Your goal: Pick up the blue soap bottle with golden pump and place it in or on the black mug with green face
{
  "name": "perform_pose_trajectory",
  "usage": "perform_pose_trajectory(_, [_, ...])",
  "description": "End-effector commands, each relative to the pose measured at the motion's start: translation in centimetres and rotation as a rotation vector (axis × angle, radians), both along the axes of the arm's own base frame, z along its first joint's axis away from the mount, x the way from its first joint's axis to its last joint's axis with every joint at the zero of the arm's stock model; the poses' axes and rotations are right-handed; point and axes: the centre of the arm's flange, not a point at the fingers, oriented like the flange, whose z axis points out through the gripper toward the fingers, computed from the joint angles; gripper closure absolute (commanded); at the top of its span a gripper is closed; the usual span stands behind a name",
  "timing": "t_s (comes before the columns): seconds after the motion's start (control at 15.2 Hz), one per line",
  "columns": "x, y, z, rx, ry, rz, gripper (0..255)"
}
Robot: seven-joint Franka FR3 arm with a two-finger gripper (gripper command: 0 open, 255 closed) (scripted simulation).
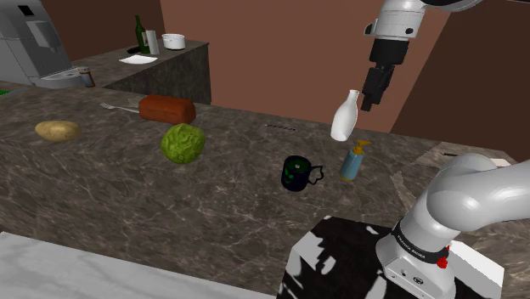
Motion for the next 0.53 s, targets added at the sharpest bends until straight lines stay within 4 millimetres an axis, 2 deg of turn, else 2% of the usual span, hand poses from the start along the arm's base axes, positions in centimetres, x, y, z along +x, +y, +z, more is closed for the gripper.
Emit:
perform_pose_trajectory(0.0, [0.0, 0.0, 0.0, 0.000, 0.000, 0.000, 0])
perform_pose_trajectory(0.46, [-0.2, -6.0, -6.9, 0.001, -0.046, 0.094, 0])
